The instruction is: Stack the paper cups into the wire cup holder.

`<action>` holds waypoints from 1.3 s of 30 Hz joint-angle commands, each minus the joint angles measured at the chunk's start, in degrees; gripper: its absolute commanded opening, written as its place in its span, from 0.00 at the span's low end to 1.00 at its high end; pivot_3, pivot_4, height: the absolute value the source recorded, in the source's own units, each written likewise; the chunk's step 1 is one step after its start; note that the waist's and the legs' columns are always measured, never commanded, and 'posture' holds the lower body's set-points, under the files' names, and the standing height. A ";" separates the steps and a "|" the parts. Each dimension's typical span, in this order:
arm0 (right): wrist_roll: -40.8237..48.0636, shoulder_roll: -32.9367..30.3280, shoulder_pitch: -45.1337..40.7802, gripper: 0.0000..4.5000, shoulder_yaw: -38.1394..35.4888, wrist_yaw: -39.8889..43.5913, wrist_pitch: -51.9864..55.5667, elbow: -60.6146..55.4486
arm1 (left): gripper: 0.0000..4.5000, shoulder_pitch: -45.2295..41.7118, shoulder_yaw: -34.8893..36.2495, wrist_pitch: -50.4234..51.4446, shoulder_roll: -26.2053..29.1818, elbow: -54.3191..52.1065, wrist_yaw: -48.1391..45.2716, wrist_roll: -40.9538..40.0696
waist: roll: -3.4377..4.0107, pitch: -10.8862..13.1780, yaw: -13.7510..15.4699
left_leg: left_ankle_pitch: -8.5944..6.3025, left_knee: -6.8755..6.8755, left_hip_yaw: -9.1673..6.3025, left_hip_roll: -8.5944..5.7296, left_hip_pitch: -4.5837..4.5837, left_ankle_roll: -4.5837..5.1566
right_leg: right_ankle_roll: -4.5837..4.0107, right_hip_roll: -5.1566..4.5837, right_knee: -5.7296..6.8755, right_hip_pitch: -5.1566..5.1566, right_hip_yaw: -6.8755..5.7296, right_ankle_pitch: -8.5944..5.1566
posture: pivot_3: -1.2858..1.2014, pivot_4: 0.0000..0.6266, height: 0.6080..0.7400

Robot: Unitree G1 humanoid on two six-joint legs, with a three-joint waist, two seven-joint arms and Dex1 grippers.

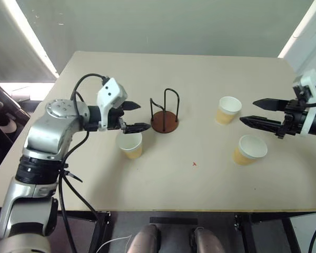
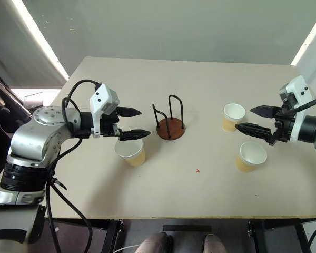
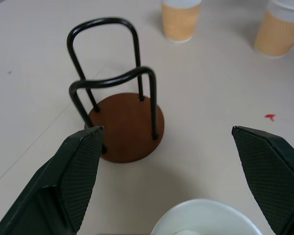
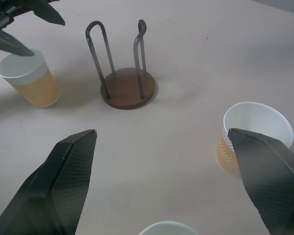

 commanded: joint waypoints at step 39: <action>21.82 -5.96 -6.23 0.99 -6.33 -3.14 9.77 -8.89 | 1.00 -7.54 -4.67 -2.27 -10.89 9.85 4.27 6.16 | 0.00 0.00 0.16 | 0.00 0.04 0.25 0.04 0.03 0.01 | 0.05 0.06 0.06 -0.11 0.29 0.03 | 0.52 0.24 1.00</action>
